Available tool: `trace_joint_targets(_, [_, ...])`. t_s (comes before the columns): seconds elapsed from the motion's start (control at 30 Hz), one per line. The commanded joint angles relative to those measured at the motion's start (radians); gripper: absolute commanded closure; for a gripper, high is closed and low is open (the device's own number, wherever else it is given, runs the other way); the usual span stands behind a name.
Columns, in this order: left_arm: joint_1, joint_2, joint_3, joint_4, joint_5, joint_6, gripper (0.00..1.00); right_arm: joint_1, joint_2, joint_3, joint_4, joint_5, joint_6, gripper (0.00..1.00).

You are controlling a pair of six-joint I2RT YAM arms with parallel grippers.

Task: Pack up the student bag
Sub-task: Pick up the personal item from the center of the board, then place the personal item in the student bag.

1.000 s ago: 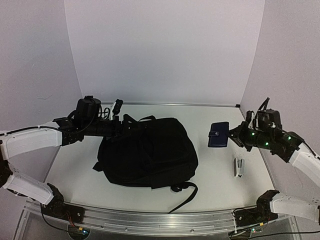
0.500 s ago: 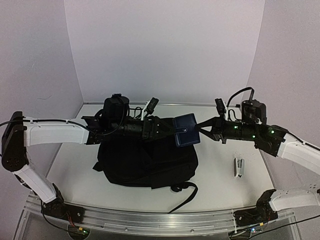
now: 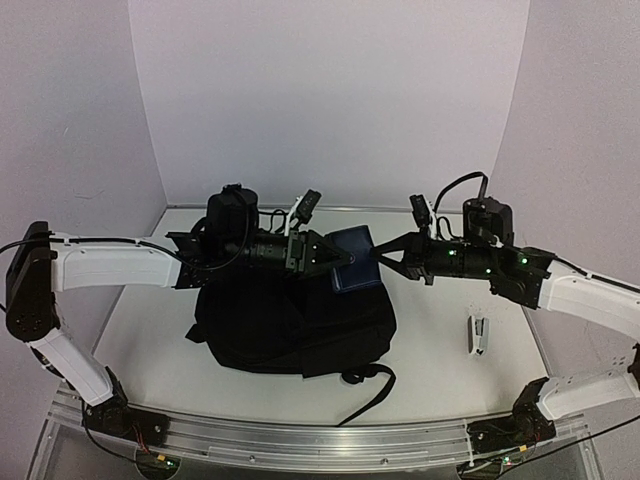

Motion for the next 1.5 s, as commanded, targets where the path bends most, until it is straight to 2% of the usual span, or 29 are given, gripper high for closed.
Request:
trace_joint_targets(0.0, [-0.004,0.01,0.026,0.105,0.036,-0.025,0.63,0.011,0.026,0.058,0.085,0.024,-0.001,1.0])
trace_joint_targets(0.07, [-0.005,0.013,0.024,0.107,0.032,-0.03,0.77,0.013,0.031,0.057,0.085,0.031,-0.001,0.98])
trace_joint_targets(0.27, [-0.005,0.013,0.005,0.126,0.014,-0.054,1.0,0.012,0.028,0.053,0.083,0.044,-0.01,0.86])
trace_joint_targets(0.37, [-0.004,-0.001,-0.022,0.134,-0.023,-0.066,1.0,0.012,0.024,0.047,0.081,0.058,-0.016,0.66])
trace_joint_targets(0.47, [0.009,-0.05,-0.037,0.027,-0.121,-0.046,1.0,0.012,0.011,0.049,0.044,0.103,-0.036,0.34])
trace_joint_targets(0.53, [0.043,-0.098,-0.044,-0.096,-0.193,-0.033,1.0,0.018,0.004,0.064,-0.013,0.155,-0.063,0.23])
trace_joint_targets(0.6, [0.098,-0.153,-0.071,-0.169,-0.221,-0.039,1.0,0.035,0.008,0.087,-0.084,0.225,-0.093,0.16])
trace_joint_targets(0.7, [0.193,-0.226,-0.119,-0.242,-0.206,-0.052,1.0,0.078,0.045,0.134,-0.192,0.339,-0.119,0.13])
trace_joint_targets(0.8, [0.248,-0.298,-0.117,-0.385,-0.236,-0.017,1.0,0.138,0.127,0.206,-0.303,0.477,-0.13,0.13])
trace_joint_targets(0.93, [0.309,-0.378,-0.138,-0.488,-0.284,0.0,1.0,0.259,0.303,0.352,-0.465,0.707,-0.135,0.13])
trace_joint_targets(1.07, [0.366,-0.443,-0.179,-0.522,-0.274,-0.016,1.0,0.338,0.489,0.522,-0.603,0.849,-0.14,0.11])
trace_joint_targets(1.47, [0.398,-0.483,-0.213,-0.545,-0.251,-0.021,1.0,0.414,0.86,0.877,-0.807,1.009,-0.192,0.1])
